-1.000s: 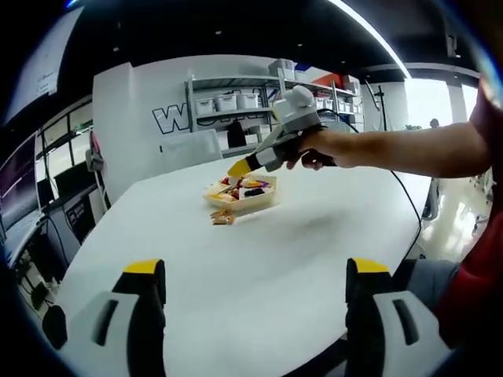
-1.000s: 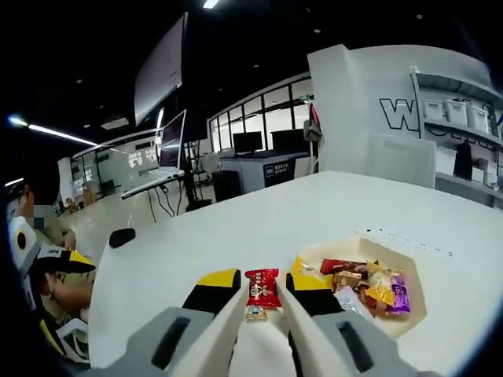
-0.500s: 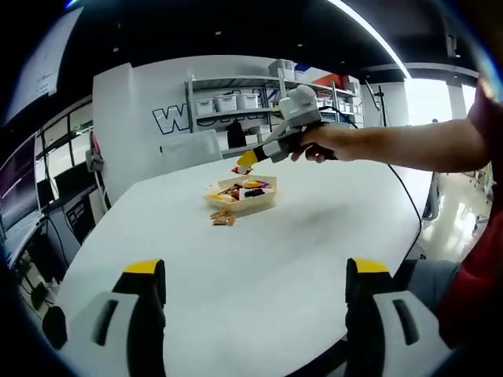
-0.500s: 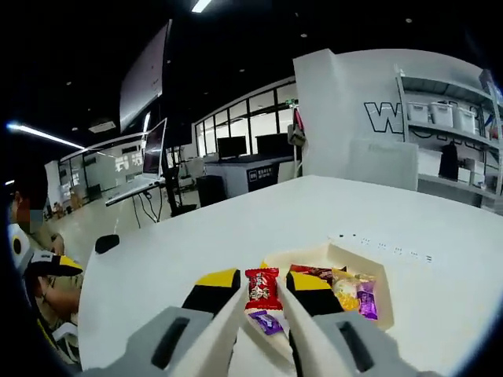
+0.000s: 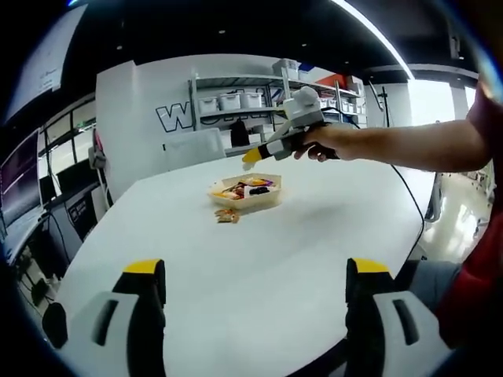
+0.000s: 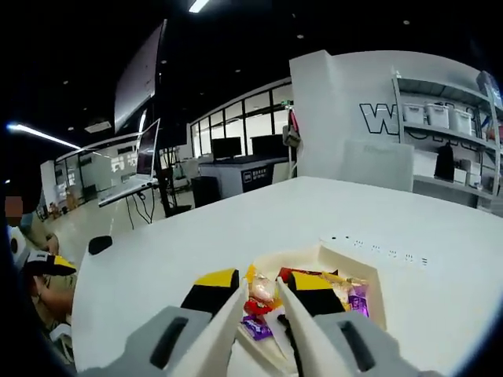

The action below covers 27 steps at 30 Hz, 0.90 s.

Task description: Place the target food into the container with the food tongs after gripping and lifting it, then release it inside without dropping or visibly crushing the food.

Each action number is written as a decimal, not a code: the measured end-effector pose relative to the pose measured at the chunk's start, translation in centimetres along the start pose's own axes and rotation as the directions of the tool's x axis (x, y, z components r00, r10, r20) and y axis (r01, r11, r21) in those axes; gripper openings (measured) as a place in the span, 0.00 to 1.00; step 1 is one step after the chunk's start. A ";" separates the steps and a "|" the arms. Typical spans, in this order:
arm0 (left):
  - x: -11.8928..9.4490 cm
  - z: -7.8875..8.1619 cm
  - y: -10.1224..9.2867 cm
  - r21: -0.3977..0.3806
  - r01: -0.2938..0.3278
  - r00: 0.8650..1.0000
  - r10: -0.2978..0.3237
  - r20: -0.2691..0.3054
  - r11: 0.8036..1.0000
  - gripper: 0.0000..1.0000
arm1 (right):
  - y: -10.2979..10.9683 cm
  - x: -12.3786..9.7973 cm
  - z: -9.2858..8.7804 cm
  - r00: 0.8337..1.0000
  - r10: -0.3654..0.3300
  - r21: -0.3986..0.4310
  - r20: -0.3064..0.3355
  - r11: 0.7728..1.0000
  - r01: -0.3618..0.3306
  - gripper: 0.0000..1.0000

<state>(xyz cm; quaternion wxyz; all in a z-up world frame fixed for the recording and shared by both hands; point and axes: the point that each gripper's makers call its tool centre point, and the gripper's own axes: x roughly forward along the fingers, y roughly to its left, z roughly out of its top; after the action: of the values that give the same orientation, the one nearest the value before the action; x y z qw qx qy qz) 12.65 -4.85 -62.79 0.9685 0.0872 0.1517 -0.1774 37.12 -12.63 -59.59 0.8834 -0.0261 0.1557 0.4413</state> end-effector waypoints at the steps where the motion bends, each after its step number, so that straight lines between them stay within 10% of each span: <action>1: 0.0 0.0 0.0 0.001 0.000 1.000 0.000 0.000 1.000 0.93 | -0.2 0.0 0.0 1.000 -0.003 -0.001 0.000 1.000 0.003 0.19; 27: 0.0 -0.2 0.7 -0.012 -0.012 1.000 0.012 -0.003 1.000 0.93 | -1.2 0.6 0.0 1.000 -0.023 0.001 -0.002 1.000 0.023 0.22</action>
<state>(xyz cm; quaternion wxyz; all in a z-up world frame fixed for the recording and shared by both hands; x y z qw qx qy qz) 12.87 -4.17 -62.95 0.9698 0.0822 0.1536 -0.1708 38.45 -12.91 -59.91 0.8882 -0.0279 0.1564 0.4311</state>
